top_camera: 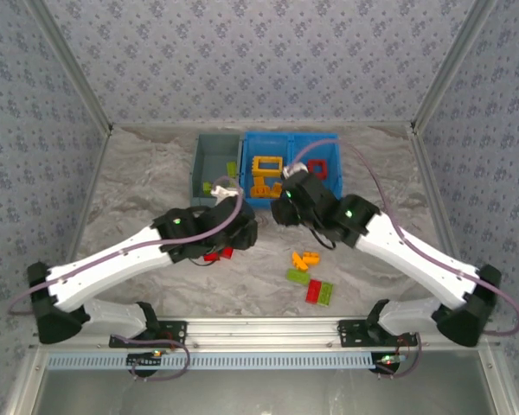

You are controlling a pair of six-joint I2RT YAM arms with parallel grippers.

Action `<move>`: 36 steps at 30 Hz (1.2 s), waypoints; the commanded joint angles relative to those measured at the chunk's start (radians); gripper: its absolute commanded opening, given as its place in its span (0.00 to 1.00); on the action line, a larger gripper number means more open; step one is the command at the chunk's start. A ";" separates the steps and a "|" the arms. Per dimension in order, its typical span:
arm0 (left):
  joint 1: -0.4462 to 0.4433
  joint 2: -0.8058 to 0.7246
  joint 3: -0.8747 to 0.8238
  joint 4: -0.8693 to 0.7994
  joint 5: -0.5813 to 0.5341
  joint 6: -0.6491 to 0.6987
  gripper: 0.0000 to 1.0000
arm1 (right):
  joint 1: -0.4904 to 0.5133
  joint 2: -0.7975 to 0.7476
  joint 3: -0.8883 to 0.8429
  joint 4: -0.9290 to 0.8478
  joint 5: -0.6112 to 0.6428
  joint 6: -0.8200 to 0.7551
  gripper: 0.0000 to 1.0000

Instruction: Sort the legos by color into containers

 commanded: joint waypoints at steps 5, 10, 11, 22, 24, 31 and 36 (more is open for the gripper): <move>-0.015 0.129 -0.029 0.112 0.167 -0.079 0.59 | 0.066 -0.257 -0.160 -0.297 0.104 0.328 0.57; -0.015 0.102 -0.070 0.121 0.150 -0.113 0.59 | 0.055 -0.292 -0.167 -0.345 0.119 0.327 0.59; -0.015 0.089 -0.079 0.121 0.144 -0.119 0.59 | 0.052 -0.276 -0.164 -0.340 0.121 0.313 0.58; -0.004 0.183 -0.142 0.277 0.311 -0.401 0.63 | 0.076 -0.202 -0.146 -0.345 0.137 0.296 0.57; 0.005 0.246 -0.145 0.352 0.357 -0.486 0.65 | 0.085 -0.211 -0.147 -0.352 0.138 0.297 0.57; 0.014 0.458 -0.047 0.469 0.461 -0.667 0.67 | 0.129 -0.288 -0.171 -0.362 0.146 0.305 0.58; 0.026 0.543 -0.009 0.473 0.447 -0.718 0.67 | 0.136 -0.318 -0.183 -0.373 0.138 0.309 0.58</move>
